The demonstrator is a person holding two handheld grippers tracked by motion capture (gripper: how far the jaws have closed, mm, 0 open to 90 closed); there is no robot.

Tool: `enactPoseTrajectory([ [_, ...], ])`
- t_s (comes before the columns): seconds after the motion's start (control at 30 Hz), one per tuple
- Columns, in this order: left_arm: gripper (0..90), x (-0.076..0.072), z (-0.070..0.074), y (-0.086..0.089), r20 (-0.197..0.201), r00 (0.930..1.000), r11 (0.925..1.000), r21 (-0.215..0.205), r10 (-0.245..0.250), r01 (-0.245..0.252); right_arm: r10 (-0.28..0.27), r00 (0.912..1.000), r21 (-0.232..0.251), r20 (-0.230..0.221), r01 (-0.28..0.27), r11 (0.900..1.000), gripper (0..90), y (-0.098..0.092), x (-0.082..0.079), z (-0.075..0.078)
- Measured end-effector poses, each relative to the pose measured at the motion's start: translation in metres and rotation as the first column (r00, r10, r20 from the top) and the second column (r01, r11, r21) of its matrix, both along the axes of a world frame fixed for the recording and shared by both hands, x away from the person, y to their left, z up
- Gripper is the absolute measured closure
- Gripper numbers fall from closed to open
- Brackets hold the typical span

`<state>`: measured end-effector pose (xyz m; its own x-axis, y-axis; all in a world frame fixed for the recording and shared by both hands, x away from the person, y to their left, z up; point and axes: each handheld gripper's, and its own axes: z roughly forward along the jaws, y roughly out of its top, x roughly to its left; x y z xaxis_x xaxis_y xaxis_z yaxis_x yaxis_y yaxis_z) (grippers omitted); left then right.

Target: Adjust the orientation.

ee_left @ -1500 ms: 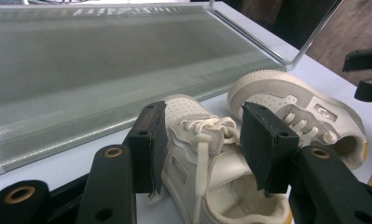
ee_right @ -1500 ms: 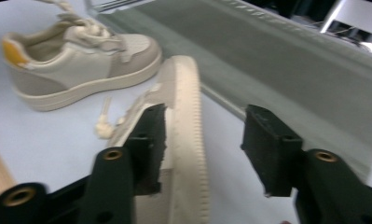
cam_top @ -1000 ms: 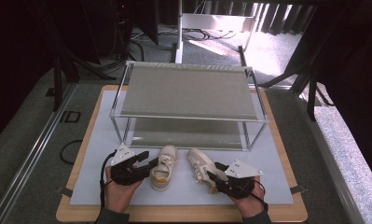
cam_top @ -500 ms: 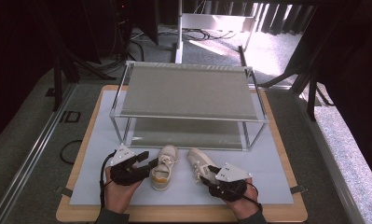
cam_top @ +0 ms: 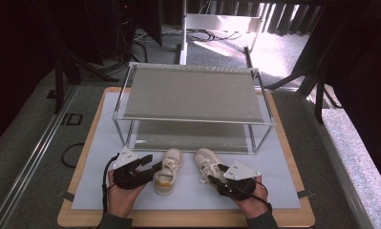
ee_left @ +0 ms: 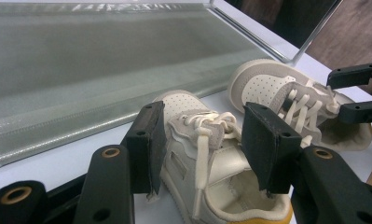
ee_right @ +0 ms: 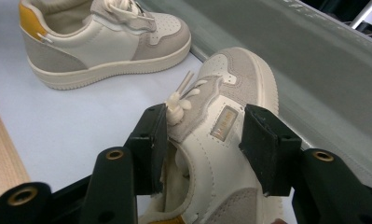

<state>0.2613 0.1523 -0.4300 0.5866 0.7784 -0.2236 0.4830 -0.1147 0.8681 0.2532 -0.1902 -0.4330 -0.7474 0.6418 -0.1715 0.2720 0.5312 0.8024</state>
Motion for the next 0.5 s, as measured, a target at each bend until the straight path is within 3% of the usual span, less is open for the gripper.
enactPoseTrajectory([
  [0.37,49.1,0.0,0.001,0.0,0.002,1.0,1.0,0.0,0.001,-0.001,-0.057,0.9973,-0.092,0.045,0.061,0.994,47.0,0.0,0.007,-0.002],
  [0.5,49.1,0.0,0.0,0.0,-0.001,1.0,1.0,0.001,-0.001,0.001,-0.083,0.9955,-0.094,0.046,0.087,0.992,54.5,-0.003,0.011,-0.002],
])
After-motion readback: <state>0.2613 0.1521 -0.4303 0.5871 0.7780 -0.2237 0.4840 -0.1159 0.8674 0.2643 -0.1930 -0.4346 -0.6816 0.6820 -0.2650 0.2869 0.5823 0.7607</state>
